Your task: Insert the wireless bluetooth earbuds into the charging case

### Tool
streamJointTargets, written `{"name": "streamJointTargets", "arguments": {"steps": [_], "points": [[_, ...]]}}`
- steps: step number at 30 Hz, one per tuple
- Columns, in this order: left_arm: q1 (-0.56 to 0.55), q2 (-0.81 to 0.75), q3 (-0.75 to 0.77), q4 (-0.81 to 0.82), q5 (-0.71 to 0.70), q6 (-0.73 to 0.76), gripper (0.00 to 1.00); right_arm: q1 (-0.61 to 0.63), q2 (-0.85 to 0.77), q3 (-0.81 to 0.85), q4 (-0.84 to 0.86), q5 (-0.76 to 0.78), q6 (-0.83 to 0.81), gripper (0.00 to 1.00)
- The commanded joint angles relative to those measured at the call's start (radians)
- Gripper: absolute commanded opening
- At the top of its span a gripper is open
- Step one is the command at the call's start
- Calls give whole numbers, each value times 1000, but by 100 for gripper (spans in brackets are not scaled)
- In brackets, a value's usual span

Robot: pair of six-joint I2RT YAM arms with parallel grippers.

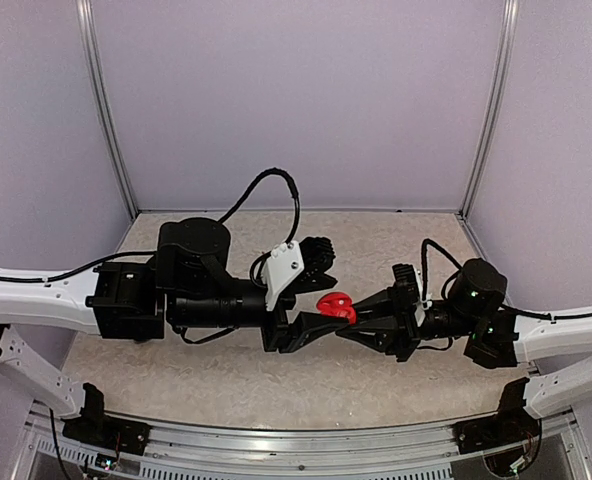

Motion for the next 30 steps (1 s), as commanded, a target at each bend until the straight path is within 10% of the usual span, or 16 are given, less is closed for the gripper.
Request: {"name": "streamJointTargets", "arguments": {"steps": [1, 22, 30], "points": [[30, 16, 6, 46, -26, -28, 62, 0, -1, 28, 13, -26, -5, 0], [66, 49, -11, 49, -25, -91, 57, -1, -12, 30, 22, -14, -12, 0], [57, 31, -26, 63, 59, -67, 71, -5, -27, 13, 30, 29, 6, 0]]}}
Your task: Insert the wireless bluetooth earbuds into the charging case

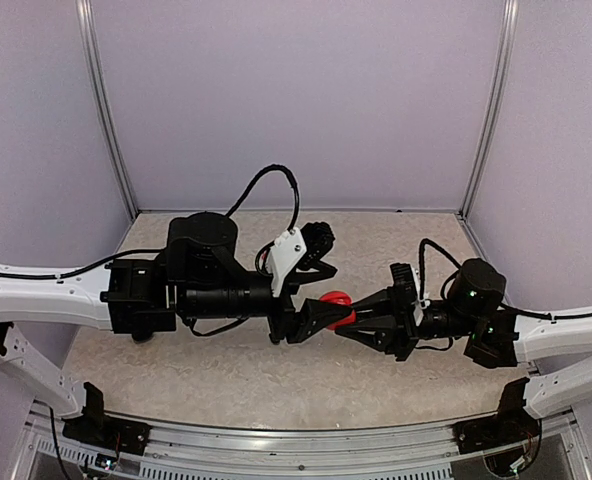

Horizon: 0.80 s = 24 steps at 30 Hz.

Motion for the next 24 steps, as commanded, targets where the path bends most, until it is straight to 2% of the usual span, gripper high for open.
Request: {"name": "streamJointTargets", "arguments": {"steps": [1, 8, 13, 20, 24], "points": [[2, -18, -25, 9, 37, 23, 72, -3, -27, 11, 51, 11, 9, 0], [-26, -70, -47, 40, 82, 57, 77, -23, -28, -12, 76, 37, 32, 0], [-17, -121, -81, 58, 44, 41, 77, -30, -32, -27, 92, 16, 42, 0], [88, -158, -109, 84, -12, -89, 70, -50, -54, -45, 81, 26, 69, 0], [130, -139, -95, 67, 15, -113, 68, -66, -77, -55, 56, 39, 76, 0]]}}
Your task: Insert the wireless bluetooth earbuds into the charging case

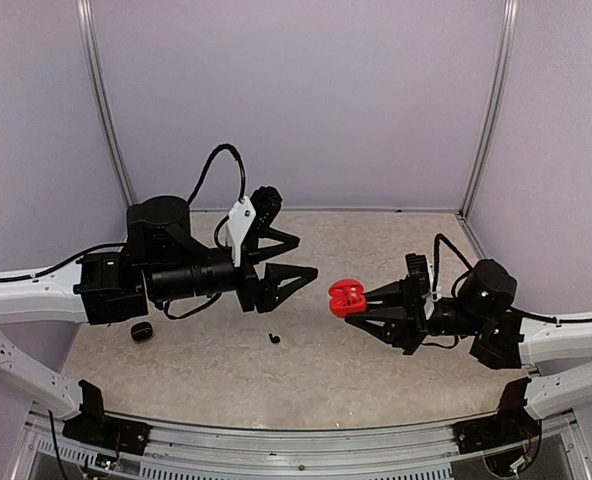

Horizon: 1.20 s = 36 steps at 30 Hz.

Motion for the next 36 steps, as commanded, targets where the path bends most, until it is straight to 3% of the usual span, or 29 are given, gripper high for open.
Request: {"name": "streamJointTargets", "arguments": {"steps": [1, 10, 20, 36], "points": [[29, 12, 11, 11, 5, -71, 67, -21, -38, -15, -8, 20, 22, 0], [-75, 46, 45, 39, 53, 31, 44, -24, -40, 5, -106, 174, 4, 0], [-98, 115, 109, -19, 38, 86, 34, -19, -19, 35, -160, 174, -25, 0], [-71, 180, 138, -37, 37, 80, 29, 1, -19, 51, -182, 138, -64, 0]]}}
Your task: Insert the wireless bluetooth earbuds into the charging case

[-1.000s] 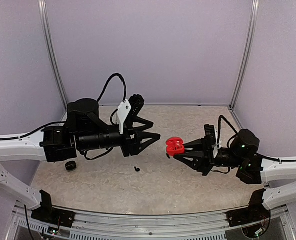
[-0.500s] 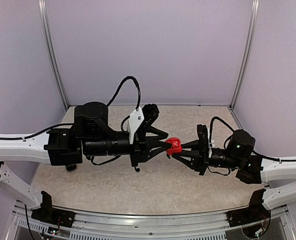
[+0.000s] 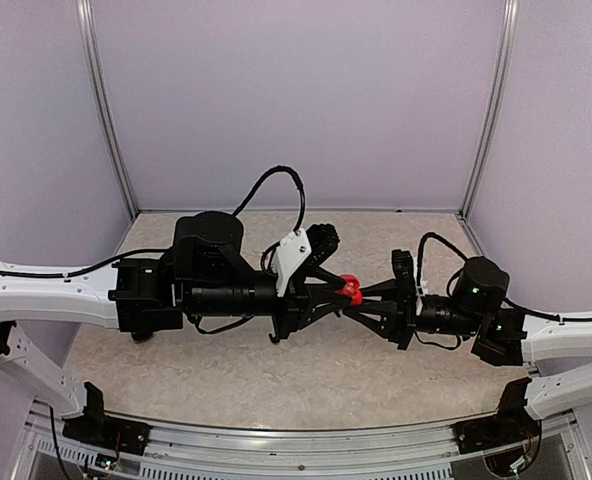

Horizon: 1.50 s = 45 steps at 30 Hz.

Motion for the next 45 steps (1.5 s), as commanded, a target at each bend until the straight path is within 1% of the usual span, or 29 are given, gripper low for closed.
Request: {"name": "streamJointTargets", "arguments": {"steps": [1, 12, 23, 25, 30, 39, 42, 45], "points": [[14, 12, 36, -8, 0, 4, 29, 11, 0, 28, -4, -22, -17, 0], [23, 30, 40, -19, 0, 5, 29, 21, 0, 36, -10, -38, -32, 0], [15, 40, 42, -63, 81, 67, 16, 23, -2, 37, 0, -81, -32, 0], [13, 41, 43, -97, 87, 76, 14, 22, 0, 35, 5, -95, -32, 0], [10, 46, 50, -140, 85, 104, 11, 23, -1, 34, 11, -125, -32, 0], [9, 84, 75, -223, 77, 118, 9, 22, -8, 41, 10, -140, -38, 0], [3, 90, 74, -222, 66, 117, 10, 22, -11, 40, 8, -135, -37, 0], [3, 70, 66, -196, 55, 109, 13, 23, -17, 27, 15, -111, -34, 0]]}}
